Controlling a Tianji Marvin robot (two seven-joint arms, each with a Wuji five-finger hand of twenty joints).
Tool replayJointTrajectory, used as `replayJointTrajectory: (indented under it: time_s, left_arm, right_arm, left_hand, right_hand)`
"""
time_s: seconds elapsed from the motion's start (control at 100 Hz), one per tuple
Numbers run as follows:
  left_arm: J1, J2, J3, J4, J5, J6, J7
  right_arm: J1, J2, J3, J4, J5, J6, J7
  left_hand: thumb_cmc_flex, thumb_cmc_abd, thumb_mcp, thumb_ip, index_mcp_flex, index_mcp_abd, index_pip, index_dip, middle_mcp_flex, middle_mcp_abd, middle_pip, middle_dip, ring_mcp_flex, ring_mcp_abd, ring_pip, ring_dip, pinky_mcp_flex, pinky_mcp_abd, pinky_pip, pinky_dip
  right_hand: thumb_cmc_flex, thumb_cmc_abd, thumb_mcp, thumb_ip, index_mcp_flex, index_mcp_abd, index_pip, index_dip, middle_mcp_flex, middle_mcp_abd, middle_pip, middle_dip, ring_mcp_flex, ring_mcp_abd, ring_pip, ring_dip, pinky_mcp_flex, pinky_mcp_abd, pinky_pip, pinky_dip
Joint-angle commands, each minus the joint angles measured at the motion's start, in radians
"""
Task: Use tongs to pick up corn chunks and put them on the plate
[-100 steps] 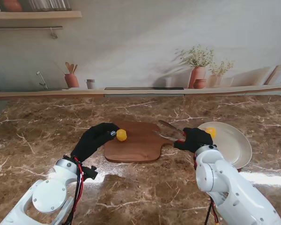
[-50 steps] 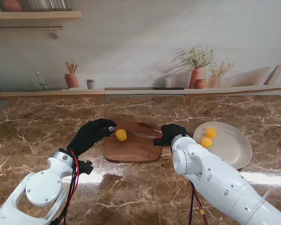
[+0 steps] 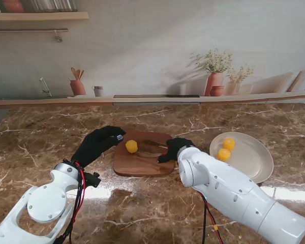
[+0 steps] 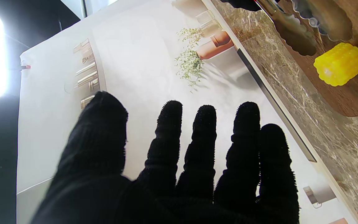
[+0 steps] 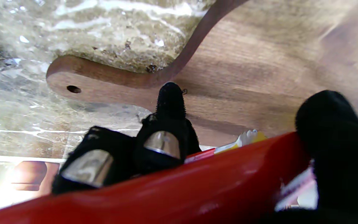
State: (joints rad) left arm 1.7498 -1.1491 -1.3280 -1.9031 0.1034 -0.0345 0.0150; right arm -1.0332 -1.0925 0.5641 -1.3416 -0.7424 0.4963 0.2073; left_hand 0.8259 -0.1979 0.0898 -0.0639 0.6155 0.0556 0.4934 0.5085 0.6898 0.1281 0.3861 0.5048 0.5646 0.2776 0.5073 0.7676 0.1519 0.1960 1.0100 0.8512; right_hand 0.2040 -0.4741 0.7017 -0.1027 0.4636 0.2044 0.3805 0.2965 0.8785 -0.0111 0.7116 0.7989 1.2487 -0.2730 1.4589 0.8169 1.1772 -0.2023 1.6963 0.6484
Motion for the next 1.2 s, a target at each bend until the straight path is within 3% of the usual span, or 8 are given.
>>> replayJointTrajectory:
  time_s: [0.0,0.3,0.49,0.59,0.66,0.77,1.03,1.19]
  left_arm:
    - [0.01,-0.003,0.004,0.004,0.0,-0.002,0.003]
    - [0.024,-0.006,0.002,0.003,0.0,-0.014,0.017]
    - [0.035,-0.007,0.0,0.003,0.0,-0.019,0.025]
    - [0.041,-0.008,-0.004,0.0,-0.001,-0.019,0.028]
    - [0.044,-0.008,-0.006,-0.003,-0.002,-0.021,0.03]
    - [0.046,-0.008,-0.008,-0.002,-0.003,-0.025,0.03]
    - [0.052,-0.009,-0.006,-0.009,-0.005,-0.022,0.034]
    - [0.05,-0.01,-0.003,-0.007,-0.008,-0.024,0.036]
  right_arm:
    - [0.01,-0.014,-0.012,0.019,0.018,-0.005,0.01]
    - [0.062,-0.042,-0.087,0.056,0.053,-0.005,-0.013]
    - [0.1,-0.063,-0.146,0.086,0.064,0.021,-0.026]
    - [0.117,-0.071,-0.176,0.098,0.063,0.034,-0.03]
    - [0.128,-0.071,-0.196,0.1,0.055,0.045,-0.021]
    - [0.123,-0.063,-0.198,0.086,0.038,0.047,-0.013]
    - [0.077,-0.061,-0.146,0.099,-0.005,0.008,-0.08]
    - [0.031,-0.042,-0.08,0.048,-0.029,-0.01,-0.078]
  left_hand:
    - [0.006,0.028,-0.024,0.039,-0.024,-0.008,-0.005,0.012,-0.036,-0.017,-0.009,0.001,-0.022,-0.003,-0.026,-0.012,-0.01,-0.063,-0.023,0.017]
    - [0.004,0.028,-0.024,0.039,-0.022,-0.009,-0.003,0.013,-0.034,-0.02,-0.007,0.001,-0.02,-0.005,-0.025,-0.013,-0.011,-0.064,-0.024,0.017]
    - [0.002,0.029,-0.024,0.039,-0.024,-0.012,-0.002,0.013,-0.035,-0.022,-0.008,0.001,-0.02,-0.007,-0.026,-0.013,-0.011,-0.065,-0.024,0.017]
    - [0.001,0.029,-0.025,0.038,-0.023,-0.012,-0.001,0.013,-0.034,-0.021,-0.007,0.001,-0.021,-0.006,-0.026,-0.013,-0.01,-0.065,-0.024,0.017]
    - [0.001,0.029,-0.025,0.038,-0.024,-0.011,-0.002,0.013,-0.034,-0.02,-0.008,0.001,-0.021,-0.005,-0.026,-0.013,-0.012,-0.065,-0.025,0.017]
    - [0.001,0.03,-0.025,0.038,-0.022,-0.01,-0.001,0.013,-0.034,-0.019,-0.008,0.001,-0.02,-0.004,-0.026,-0.012,-0.012,-0.064,-0.025,0.017]
    - [0.003,0.032,-0.026,0.038,-0.024,-0.009,-0.005,0.012,-0.035,-0.02,-0.01,0.001,-0.025,-0.001,-0.028,-0.013,-0.015,-0.062,-0.027,0.017]
    - [0.002,0.033,-0.028,0.038,-0.024,-0.006,-0.008,0.011,-0.036,-0.018,-0.011,0.001,-0.029,0.001,-0.029,-0.013,-0.018,-0.061,-0.029,0.017]
  right_hand:
    - [-0.026,0.049,-0.004,0.042,-0.029,0.028,-0.013,-0.001,-0.016,-0.014,0.008,0.011,0.083,-0.118,0.077,-0.01,0.053,-0.22,0.299,0.095]
    - [-0.032,0.046,-0.017,0.048,-0.037,0.023,-0.017,0.008,-0.027,-0.018,0.015,0.011,0.083,-0.124,0.076,-0.018,0.053,-0.229,0.293,0.093]
    - [-0.016,0.074,0.003,0.042,-0.015,-0.016,-0.001,0.039,0.001,-0.028,0.033,0.018,0.082,-0.132,0.093,-0.013,0.054,-0.229,0.301,0.1]
    - [0.082,0.222,0.007,0.011,0.057,-0.096,0.004,0.082,0.052,-0.035,0.04,0.028,0.082,-0.116,0.115,-0.003,0.054,-0.198,0.318,0.101]
    - [0.191,0.366,-0.085,-0.006,0.146,-0.169,-0.005,0.108,0.094,-0.039,0.037,0.047,0.081,-0.103,0.127,0.0,0.053,-0.167,0.327,0.093]
    - [0.25,0.428,-0.137,-0.018,0.225,-0.19,-0.013,0.102,0.153,-0.026,0.034,0.063,0.08,-0.066,0.145,0.005,0.05,-0.117,0.344,0.087]
    - [0.083,0.301,0.184,-0.034,0.338,-0.209,0.051,0.079,0.334,-0.003,-0.012,0.045,0.077,0.002,0.152,0.028,0.044,-0.029,0.362,0.082]
    - [0.025,0.268,0.271,-0.039,0.373,-0.228,0.069,0.078,0.38,0.0,-0.037,0.023,0.076,0.016,0.149,0.046,0.043,-0.018,0.365,0.091]
